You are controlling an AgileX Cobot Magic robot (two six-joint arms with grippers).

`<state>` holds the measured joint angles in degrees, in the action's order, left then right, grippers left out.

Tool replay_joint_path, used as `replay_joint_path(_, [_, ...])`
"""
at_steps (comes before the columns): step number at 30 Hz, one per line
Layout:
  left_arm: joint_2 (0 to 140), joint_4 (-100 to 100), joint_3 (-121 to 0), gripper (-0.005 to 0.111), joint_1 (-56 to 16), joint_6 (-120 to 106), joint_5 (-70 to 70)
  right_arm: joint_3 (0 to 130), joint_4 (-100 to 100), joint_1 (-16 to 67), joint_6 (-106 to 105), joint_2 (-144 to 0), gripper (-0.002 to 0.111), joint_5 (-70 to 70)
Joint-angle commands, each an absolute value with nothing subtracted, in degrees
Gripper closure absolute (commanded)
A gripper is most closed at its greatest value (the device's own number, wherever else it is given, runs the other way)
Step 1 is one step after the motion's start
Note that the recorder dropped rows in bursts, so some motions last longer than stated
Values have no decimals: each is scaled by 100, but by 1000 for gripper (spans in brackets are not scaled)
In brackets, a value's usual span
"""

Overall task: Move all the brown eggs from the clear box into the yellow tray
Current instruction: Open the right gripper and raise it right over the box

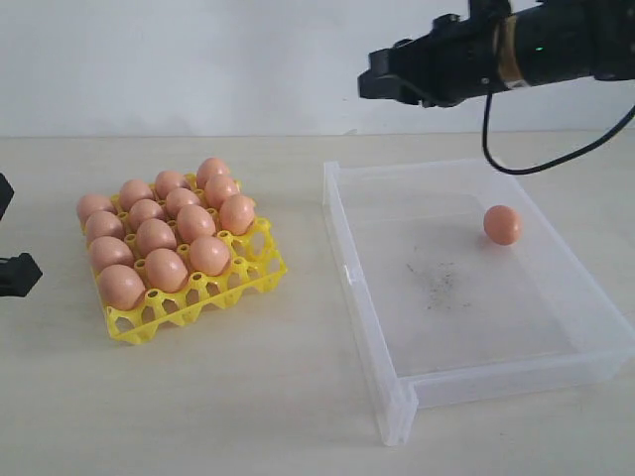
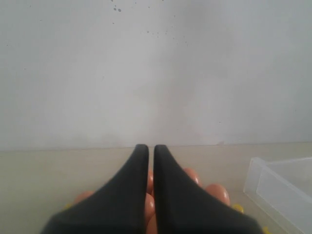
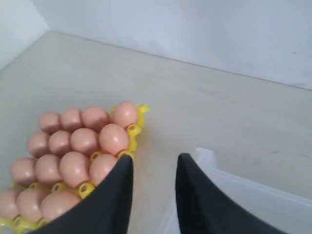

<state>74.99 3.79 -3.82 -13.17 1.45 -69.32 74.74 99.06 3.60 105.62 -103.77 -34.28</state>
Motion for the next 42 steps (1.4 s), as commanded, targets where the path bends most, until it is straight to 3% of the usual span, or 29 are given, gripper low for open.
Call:
replay_joint_path(1, [7467, 427, -349, 103, -1321, 123, -6996, 7323, 9995, -128, 10767, -10360, 105, -3477])
replay_joint_path(6, [7467, 414, -349, 103, -1321, 123, -6996, 7147, 9995, -402, 10618, -10360, 108, -3719])
replay_joint_path(12, [7467, 415, -349, 103, -1321, 123, -6996, 7390, 9808, -473, 9541, -10360, 108, -6996])
replay_joint_path(23, [7467, 407, -349, 103, -1321, 123, -6996, 7446, 9995, -610, 10546, -10063, 108, -6996])
replay_joint_path(28, [7467, 407, -349, 103, -1321, 123, -6996, 7446, 9794, -610, 10160, -9429, 108, -5116])
replay_joint_path(35, [7467, 419, -349, 103, -1321, 52, -6996, 7253, 9995, -633, 9870, -8323, 108, -509])
replay_joint_path(42, [7467, 421, -349, 103, -1321, 0, -6996, 6754, 9483, -633, 7815, -8016, 108, 1791])
